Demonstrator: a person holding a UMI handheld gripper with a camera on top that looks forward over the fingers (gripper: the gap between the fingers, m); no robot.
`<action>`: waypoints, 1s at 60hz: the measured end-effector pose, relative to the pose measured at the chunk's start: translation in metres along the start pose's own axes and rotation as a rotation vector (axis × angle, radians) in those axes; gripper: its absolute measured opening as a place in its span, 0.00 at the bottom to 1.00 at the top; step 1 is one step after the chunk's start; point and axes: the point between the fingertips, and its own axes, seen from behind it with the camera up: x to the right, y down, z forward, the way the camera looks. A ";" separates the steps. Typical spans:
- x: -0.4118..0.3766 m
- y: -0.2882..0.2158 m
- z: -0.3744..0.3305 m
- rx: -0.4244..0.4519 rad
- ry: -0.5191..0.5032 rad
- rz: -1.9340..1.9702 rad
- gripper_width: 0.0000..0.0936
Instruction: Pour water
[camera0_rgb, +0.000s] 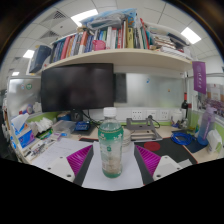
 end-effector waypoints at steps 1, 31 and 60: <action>0.000 0.002 0.009 -0.005 0.003 0.000 0.91; 0.005 0.014 0.095 -0.019 0.103 -0.010 0.34; -0.103 -0.045 0.163 -0.204 -0.158 0.978 0.32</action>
